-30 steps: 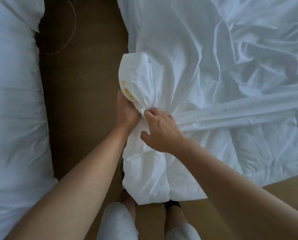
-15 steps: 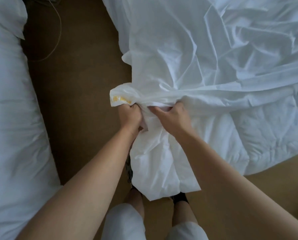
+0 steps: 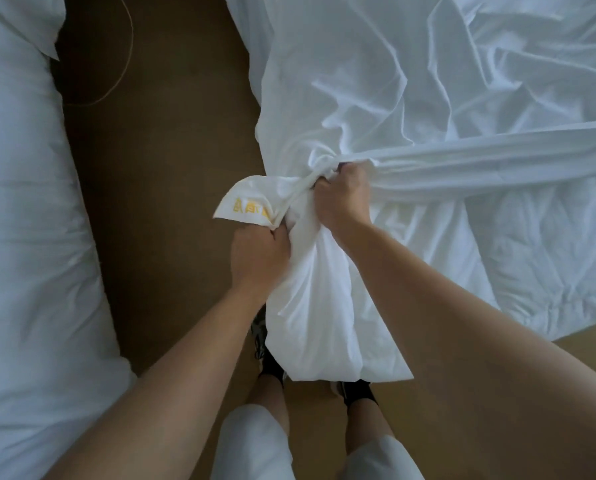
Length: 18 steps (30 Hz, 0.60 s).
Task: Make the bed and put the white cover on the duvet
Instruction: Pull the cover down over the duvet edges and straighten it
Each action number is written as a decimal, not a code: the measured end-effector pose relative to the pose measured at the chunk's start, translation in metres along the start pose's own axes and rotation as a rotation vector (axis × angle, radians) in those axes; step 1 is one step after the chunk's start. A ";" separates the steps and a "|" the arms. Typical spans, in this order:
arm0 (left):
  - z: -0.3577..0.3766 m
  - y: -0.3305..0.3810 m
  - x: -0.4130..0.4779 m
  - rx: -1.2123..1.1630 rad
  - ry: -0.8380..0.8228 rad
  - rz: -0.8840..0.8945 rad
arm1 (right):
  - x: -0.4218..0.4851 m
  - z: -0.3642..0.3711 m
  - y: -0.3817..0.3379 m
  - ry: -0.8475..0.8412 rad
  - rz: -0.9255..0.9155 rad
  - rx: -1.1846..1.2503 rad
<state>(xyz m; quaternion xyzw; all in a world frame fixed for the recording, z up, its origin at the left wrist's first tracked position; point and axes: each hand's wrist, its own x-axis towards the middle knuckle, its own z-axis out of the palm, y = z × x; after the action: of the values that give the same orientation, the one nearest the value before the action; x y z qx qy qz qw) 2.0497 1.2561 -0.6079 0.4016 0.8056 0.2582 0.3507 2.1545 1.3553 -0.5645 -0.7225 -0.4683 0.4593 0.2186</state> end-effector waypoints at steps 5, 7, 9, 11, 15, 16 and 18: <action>0.028 0.008 -0.063 -0.166 -0.045 -0.308 | -0.008 -0.014 0.014 0.046 0.040 -0.117; 0.032 0.004 -0.061 -0.219 -0.078 -0.443 | -0.015 -0.021 0.025 0.033 -0.004 -0.141; 0.026 -0.005 -0.037 -0.155 -0.058 -0.436 | -0.024 -0.026 0.035 0.050 -0.062 -0.150; 0.015 -0.013 -0.013 -0.110 -0.047 -0.396 | -0.036 -0.025 0.043 0.083 -0.095 -0.160; 0.020 -0.024 -0.024 -0.067 -0.225 -0.386 | -0.066 -0.016 0.066 0.083 0.018 -0.230; 0.023 -0.026 -0.034 -0.066 -0.262 -0.399 | -0.073 -0.015 0.073 0.088 0.057 -0.224; 0.030 -0.033 -0.045 -0.060 -0.254 -0.416 | -0.086 -0.015 0.092 0.124 0.093 -0.180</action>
<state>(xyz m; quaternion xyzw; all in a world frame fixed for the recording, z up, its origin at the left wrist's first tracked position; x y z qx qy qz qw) 2.0767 1.2051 -0.6331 0.2456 0.8124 0.1516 0.5067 2.1991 1.2386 -0.5861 -0.7873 -0.4591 0.3794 0.1597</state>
